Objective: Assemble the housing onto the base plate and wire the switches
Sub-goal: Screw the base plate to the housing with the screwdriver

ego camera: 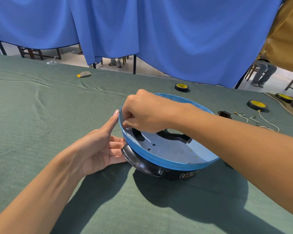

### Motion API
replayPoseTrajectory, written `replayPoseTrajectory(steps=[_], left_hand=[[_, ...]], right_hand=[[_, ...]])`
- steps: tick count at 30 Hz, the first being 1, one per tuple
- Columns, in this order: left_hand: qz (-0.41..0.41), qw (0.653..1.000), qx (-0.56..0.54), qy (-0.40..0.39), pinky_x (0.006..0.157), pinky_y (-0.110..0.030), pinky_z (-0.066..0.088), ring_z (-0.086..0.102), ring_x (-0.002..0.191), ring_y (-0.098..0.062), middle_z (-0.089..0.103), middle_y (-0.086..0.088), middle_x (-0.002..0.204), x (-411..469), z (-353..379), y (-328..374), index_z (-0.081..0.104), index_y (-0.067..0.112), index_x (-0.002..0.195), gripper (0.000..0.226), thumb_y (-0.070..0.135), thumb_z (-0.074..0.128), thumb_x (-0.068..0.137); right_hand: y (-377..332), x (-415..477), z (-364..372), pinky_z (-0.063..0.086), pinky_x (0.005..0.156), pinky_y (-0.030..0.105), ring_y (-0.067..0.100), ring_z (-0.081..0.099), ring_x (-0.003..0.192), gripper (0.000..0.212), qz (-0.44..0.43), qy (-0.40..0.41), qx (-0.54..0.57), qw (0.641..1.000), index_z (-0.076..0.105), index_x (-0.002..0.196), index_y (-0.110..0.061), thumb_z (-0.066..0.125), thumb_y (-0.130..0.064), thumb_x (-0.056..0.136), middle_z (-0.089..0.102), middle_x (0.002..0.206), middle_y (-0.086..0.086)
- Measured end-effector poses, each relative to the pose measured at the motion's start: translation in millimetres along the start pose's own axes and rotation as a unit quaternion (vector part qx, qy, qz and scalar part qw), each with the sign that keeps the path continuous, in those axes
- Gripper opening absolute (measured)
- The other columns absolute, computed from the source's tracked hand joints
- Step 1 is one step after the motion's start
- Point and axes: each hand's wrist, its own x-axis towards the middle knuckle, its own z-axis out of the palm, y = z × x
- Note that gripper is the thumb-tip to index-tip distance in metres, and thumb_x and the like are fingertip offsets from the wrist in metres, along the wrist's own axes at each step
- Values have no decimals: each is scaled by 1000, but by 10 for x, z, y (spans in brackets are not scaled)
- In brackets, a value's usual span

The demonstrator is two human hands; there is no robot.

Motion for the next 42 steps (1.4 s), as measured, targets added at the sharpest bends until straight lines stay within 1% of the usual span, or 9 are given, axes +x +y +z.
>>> replayPoseTrajectory(steps=[6, 11, 15, 20, 23, 26, 29, 36, 42], left_hand=[[15, 1000, -2, 21, 54, -32, 57, 66, 59, -26, 65, -22, 88, 16, 10, -8, 66, -6, 95, 84, 71, 66, 61], [8, 1000, -6, 18, 55, -32, 58, 61, 66, -27, 62, -24, 96, 28, 2, -16, 64, -9, 109, 92, 72, 65, 66], [11, 1000, -8, 13, 56, -32, 58, 57, 72, -28, 60, -24, 98, 23, 8, -13, 65, -6, 103, 87, 72, 65, 65], [18, 1000, -5, 18, 54, -32, 57, 62, 59, -26, 64, -21, 84, 29, 4, -15, 66, -4, 93, 81, 71, 65, 64], [22, 1000, 1, 22, 54, -33, 58, 65, 58, -27, 64, -22, 86, 48, -1, -24, 66, -5, 92, 80, 71, 65, 67], [24, 1000, 8, 10, 54, -32, 58, 67, 58, -26, 65, -21, 85, 58, -15, -27, 70, -4, 85, 81, 75, 63, 67], [36, 999, 32, -8, 54, -29, 57, 68, 56, -23, 69, -15, 72, 38, 7, -28, 76, 4, 66, 78, 81, 63, 61], [37, 998, 37, 38, 54, -32, 58, 69, 60, -28, 67, -18, 76, -41, 71, -17, 68, -2, 90, 67, 61, 75, 68], [48, 994, 40, 92, 49, -30, 56, 64, 51, -25, 63, -12, 64, -57, 150, -13, 63, 2, 90, 52, 52, 66, 77]], right_hand=[[-15, -10, 2, 57, 65, 41, 21, 63, 72, 16, -17, -14, 14, 1000, 68, 77, -22, 64, -8, 84, 65, 78, 2], [32, -17, -72, 58, 72, 35, 9, 65, 76, 23, 1, -25, 82, 996, 76, 81, -28, 70, -6, 82, 70, 75, -9], [11, -2, 8, 56, 67, 39, 19, 61, 67, 19, 5, -5, 64, 998, 68, 66, -22, 70, -19, 84, 67, 69, 0], [57, -9, -39, 54, 70, 34, 13, 59, 74, 5, -3, -8, 53, 999, 73, 85, -21, 70, -25, 85, 64, 73, -8], [41, -30, -32, 55, 75, 35, 12, 61, 79, 10, -8, -14, 56, 998, 72, 84, -26, 70, -16, 84, 67, 79, -8], [18, -52, 25, 54, 71, 42, 21, 60, 73, 22, 3, 8, 34, 999, 62, 67, -26, 65, -28, 89, 64, 74, 1], [64, -155, -23, 51, 72, 38, 20, 59, 76, 26, 18, 51, 45, 998, 69, 78, -19, 59, -37, 93, 65, 76, -1], [577, -862, -216, 33, 57, 12, 3, 51, 56, 25, 143, 197, 102, 965, 72, 74, -17, 61, -32, 91, 64, 63, -9], [1019, -1554, -7, 47, 76, 31, 21, 63, 77, 19, 330, 313, 110, 884, 73, 80, -16, 61, -26, 91, 71, 75, 0]])
